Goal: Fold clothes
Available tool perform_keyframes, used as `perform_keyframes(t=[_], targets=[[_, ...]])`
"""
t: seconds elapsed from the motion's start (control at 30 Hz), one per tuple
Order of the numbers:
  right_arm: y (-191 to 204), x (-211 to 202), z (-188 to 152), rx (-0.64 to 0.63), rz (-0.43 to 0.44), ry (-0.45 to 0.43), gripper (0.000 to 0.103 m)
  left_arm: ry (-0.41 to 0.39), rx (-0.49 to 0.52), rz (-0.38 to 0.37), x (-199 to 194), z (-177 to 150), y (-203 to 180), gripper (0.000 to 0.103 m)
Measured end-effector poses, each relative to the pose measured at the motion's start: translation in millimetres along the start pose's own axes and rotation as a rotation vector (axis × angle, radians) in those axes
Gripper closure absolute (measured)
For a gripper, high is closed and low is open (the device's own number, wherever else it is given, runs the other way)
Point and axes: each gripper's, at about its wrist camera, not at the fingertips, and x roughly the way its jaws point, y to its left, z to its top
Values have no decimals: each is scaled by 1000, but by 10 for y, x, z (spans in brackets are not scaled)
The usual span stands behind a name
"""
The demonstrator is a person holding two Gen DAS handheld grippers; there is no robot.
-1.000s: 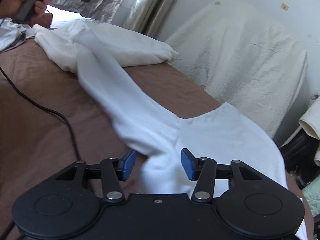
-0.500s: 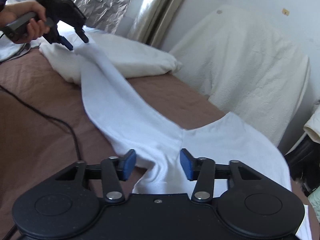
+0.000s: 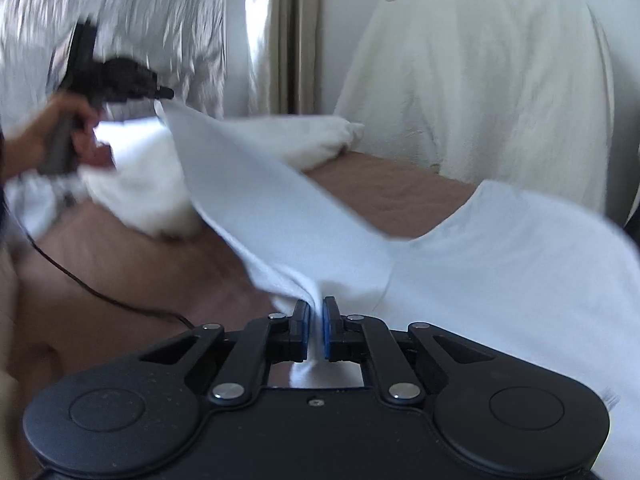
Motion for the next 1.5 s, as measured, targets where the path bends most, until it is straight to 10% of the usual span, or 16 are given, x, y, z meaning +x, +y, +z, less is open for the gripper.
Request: perform_keyframes(t=[0.2, 0.33, 0.5, 0.7, 0.97, 1.1, 1.5], targets=[[121, 283, -173, 62, 148, 163, 94, 243, -50, 195, 423, -463, 312, 101], [199, 193, -74, 170, 321, 158, 91, 259, -18, 206, 287, -431, 214, 98], [-36, -282, 284, 230, 217, 48, 64, 257, 37, 181, -236, -385, -149, 55], [-845, -1215, 573, 276, -47, 89, 52, 253, 155, -87, -780, -374, -1013, 55], [-1929, -2078, -124, 331, -363, 108, 52, 483, 299, -599, -754, -1068, -3141, 55], [-2434, -2242, -674, 550, -515, 119, 52, 550, 440, -716, -736, -1613, -4118, 55], [-3113, -2222, -1290, 669, -838, 136, 52, 695, 655, -900, -589, -2620, -5762, 55]])
